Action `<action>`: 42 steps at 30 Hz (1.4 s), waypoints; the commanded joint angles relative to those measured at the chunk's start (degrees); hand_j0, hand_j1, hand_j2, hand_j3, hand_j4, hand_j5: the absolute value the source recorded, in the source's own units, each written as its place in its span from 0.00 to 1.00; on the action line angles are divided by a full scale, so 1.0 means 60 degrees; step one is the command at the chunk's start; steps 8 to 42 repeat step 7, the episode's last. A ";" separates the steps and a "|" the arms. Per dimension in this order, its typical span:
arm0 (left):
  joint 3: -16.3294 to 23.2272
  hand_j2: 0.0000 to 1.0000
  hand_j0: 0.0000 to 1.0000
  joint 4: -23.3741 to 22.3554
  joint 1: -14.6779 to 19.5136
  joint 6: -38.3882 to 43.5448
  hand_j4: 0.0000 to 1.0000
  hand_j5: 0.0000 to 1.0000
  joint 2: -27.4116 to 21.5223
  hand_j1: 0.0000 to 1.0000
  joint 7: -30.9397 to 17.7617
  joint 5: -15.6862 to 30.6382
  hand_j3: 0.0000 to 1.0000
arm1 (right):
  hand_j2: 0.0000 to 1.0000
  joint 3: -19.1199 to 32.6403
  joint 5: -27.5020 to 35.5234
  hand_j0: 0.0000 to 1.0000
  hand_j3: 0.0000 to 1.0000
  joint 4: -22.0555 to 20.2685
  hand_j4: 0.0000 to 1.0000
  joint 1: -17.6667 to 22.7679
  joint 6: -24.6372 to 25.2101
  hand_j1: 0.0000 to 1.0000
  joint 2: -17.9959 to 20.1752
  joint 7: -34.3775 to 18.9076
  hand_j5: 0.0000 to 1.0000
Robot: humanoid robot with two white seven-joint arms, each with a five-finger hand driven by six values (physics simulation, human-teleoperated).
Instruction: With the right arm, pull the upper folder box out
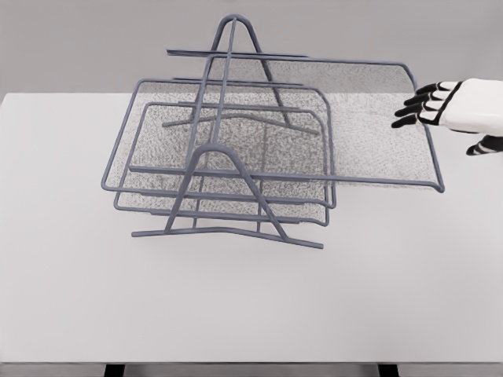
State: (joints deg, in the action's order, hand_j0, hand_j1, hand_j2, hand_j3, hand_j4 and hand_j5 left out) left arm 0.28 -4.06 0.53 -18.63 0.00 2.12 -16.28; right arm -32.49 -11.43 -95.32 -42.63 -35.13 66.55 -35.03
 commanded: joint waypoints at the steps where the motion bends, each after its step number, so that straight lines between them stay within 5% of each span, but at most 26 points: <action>1: -0.0002 1.00 1.00 0.0002 0.0000 0.0000 1.00 1.00 0.0000 1.00 -0.0001 0.0003 1.00 | 1.00 0.0303 0.0323 1.00 1.00 -0.0080 1.00 0.0000 0.0021 1.00 -0.0032 0.0004 1.00; 42: -0.0002 1.00 1.00 0.0002 0.0000 0.0000 1.00 1.00 0.0000 1.00 -0.0001 0.0003 1.00 | 1.00 0.0303 0.0338 1.00 1.00 -0.0080 1.00 0.0000 0.0021 1.00 -0.0061 0.0004 1.00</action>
